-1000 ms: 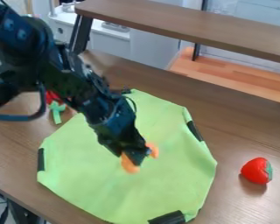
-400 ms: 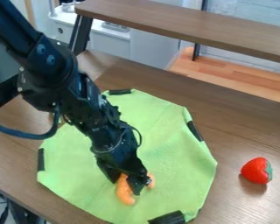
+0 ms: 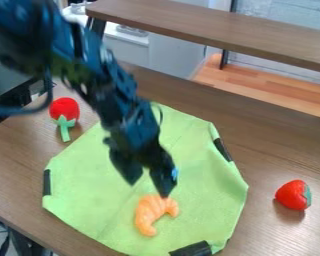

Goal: Put the orange figure on the top of the cloth

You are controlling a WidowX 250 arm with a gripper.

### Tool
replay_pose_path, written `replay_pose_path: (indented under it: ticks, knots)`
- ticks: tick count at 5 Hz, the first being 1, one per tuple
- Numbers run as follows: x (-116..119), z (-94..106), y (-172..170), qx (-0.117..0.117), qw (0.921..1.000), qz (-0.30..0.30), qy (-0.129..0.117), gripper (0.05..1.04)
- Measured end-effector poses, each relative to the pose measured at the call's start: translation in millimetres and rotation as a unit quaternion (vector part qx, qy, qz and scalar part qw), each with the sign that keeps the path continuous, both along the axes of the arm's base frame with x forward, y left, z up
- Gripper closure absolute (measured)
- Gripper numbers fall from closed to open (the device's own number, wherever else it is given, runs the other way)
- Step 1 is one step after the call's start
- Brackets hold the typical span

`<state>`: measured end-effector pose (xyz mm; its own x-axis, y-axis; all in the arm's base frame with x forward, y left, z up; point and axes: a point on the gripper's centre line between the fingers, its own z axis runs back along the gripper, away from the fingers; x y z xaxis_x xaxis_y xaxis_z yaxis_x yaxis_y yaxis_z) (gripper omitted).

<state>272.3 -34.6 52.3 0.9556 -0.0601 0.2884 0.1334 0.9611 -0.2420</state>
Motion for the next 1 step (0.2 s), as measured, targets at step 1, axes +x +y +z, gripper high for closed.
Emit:
replay_pose_path:
  ticks: [1]
  knots:
    - [10.0, 43.8, 18.6, 0.092, 0.9937, 0.044, -0.047, 0.085]
